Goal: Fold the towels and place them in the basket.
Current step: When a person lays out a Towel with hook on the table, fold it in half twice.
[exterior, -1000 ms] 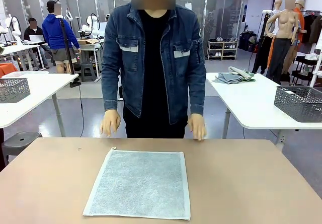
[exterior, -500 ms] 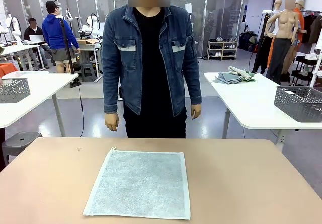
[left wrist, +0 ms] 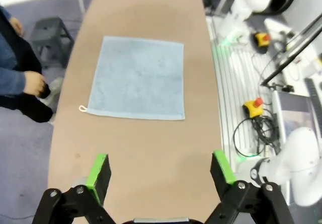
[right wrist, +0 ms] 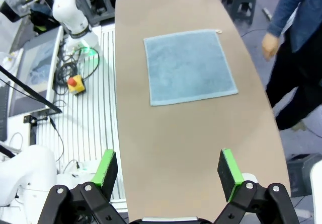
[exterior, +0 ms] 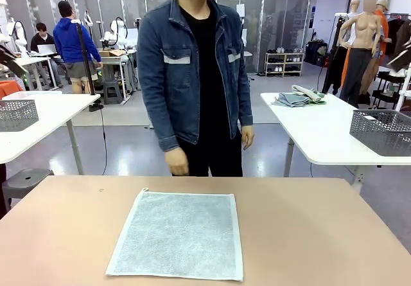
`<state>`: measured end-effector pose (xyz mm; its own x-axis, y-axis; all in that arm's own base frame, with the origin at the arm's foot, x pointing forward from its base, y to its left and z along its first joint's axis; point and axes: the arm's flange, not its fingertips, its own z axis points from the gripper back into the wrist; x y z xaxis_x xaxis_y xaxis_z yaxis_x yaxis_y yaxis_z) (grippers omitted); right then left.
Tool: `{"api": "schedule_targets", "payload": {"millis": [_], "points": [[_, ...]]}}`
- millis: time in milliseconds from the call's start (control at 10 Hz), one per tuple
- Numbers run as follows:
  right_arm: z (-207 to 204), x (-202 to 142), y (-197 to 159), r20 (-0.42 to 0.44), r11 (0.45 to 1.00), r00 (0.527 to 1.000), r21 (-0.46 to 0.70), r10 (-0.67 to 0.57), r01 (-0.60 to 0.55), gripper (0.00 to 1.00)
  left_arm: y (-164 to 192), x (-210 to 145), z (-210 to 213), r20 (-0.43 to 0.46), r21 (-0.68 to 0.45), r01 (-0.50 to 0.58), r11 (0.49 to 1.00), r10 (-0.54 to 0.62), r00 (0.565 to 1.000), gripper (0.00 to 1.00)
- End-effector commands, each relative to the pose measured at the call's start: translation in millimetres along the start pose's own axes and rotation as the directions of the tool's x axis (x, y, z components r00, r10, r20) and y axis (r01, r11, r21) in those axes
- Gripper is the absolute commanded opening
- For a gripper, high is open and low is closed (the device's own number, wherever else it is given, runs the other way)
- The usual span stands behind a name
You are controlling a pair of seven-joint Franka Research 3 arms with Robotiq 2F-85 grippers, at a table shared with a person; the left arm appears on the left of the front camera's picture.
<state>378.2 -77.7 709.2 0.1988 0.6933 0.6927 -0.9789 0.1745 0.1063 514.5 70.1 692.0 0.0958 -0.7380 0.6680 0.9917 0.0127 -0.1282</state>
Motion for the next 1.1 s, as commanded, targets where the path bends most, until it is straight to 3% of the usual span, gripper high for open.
{"api": "schedule_targets", "payload": {"millis": [0, 200, 500, 700, 1000], "points": [[-63.3, 16.5, -7.7, -0.124, 0.998, 0.99, -0.015, -0.059, 0.057, 1.0, 1.5, 15.5, -66.0, -0.105, -0.006, -0.054, 0.999, 0.053, 0.993, 1.0], [-124.4, 26.4, -15.5, -0.201, 0.992, 0.973, -0.079, -0.109, 0.095, 1.0, 5.5, 28.5, -131.4, -0.24, 0.058, -0.081, 0.995, 0.092, 0.966, 1.0], [-191.4, 17.1, -17.4, -0.336, 0.973, 0.927, -0.208, -0.164, 0.097, 1.0, -5.6, 31.1, -191.0, -0.416, 0.127, -0.073, 0.989, 0.12, 0.901, 1.0], [-217.3, 9.6, -15.5, -0.411, 0.979, 0.9, -0.19, -0.145, 0.07, 1.0, -4.5, 17.7, -208.6, -0.486, 0.13, -0.068, 0.989, 0.124, 0.865, 1.0], [-224.8, 6.1, -22.4, -0.418, 0.984, 0.898, -0.166, -0.136, 0.072, 1.0, 2.6, 7.9, -209.0, -0.476, 0.126, -0.058, 0.99, 0.112, 0.872, 1.0]]}}
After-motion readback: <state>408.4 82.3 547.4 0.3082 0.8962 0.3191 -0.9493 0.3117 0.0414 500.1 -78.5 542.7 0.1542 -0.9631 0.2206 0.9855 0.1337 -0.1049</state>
